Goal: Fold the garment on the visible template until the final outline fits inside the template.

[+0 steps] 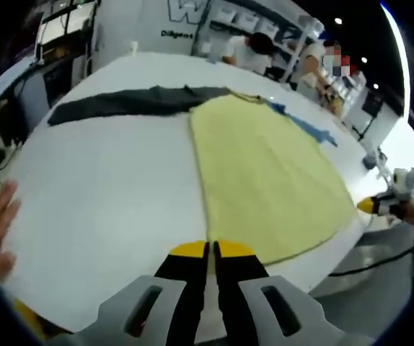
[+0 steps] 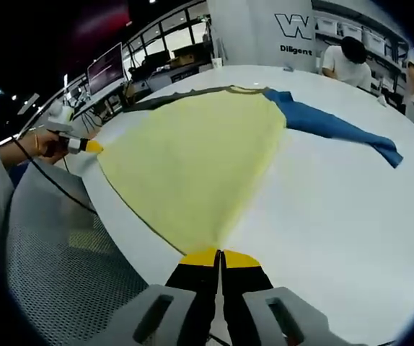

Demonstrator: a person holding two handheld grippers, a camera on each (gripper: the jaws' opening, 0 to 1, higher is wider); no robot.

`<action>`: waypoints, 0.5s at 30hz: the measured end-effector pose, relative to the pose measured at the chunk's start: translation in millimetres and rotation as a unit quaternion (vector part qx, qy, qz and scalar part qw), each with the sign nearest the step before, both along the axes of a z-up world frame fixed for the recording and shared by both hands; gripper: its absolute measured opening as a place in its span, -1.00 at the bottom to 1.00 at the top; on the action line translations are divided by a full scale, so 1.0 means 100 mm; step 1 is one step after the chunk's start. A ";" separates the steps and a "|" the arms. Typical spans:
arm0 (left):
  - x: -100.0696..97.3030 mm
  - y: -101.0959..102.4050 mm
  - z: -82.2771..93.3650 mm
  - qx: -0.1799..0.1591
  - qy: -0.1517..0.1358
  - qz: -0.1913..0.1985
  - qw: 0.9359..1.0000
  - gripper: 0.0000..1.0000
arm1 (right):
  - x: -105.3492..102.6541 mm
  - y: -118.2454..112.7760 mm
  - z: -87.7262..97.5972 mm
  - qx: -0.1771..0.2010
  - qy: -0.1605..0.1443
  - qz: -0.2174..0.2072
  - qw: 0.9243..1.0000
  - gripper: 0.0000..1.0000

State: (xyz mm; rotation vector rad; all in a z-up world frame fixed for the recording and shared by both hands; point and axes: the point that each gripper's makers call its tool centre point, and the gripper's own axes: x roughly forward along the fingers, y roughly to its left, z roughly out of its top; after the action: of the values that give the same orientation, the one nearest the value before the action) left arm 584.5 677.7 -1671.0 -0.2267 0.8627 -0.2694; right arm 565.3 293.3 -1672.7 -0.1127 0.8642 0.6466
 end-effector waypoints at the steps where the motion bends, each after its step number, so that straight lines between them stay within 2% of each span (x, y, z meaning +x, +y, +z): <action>1: -0.01 0.05 0.00 0.003 0.000 0.001 1.000 -1.00 | 0.01 0.00 0.01 0.001 -0.002 -0.001 1.000 -1.00; 5: -0.03 0.14 0.00 0.023 0.002 0.001 1.000 -1.00 | 0.02 0.01 0.03 0.003 -0.005 0.001 1.000 -1.00; 6: -0.04 0.15 0.02 0.025 -0.001 0.005 1.000 -1.00 | 0.08 0.03 0.09 0.009 -0.018 0.000 1.000 -1.00; 7: -0.02 0.17 0.05 0.026 -0.009 0.008 1.000 -0.99 | 0.12 0.03 0.09 0.014 -0.027 0.000 1.000 -1.00; 8: 0.05 0.22 0.11 0.026 -0.036 0.012 0.999 -0.96 | 0.16 0.05 0.14 0.021 -0.039 0.000 0.999 -0.98; 10: 0.10 0.22 0.19 0.028 -0.056 0.016 0.998 -0.83 | 0.19 0.07 0.19 0.022 -0.048 0.001 0.999 -0.90; 11: 0.18 0.26 0.21 0.033 -0.074 0.016 0.997 -0.76 | 0.23 0.08 0.22 0.026 -0.059 0.004 0.998 -0.85; 12: 0.19 0.27 0.22 0.034 -0.078 0.016 0.996 -0.68 | 0.25 0.08 0.24 0.028 -0.066 0.003 0.997 -0.78; 15: 0.26 0.28 0.34 0.049 -0.102 0.023 0.993 -0.37 | 0.31 0.08 0.30 0.031 -0.090 0.001 0.995 -0.45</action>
State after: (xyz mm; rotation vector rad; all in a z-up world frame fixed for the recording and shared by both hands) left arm 610.1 706.1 -1637.2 -0.1248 0.6649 -0.2039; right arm 596.8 300.9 -1642.2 -0.1137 0.6701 0.6531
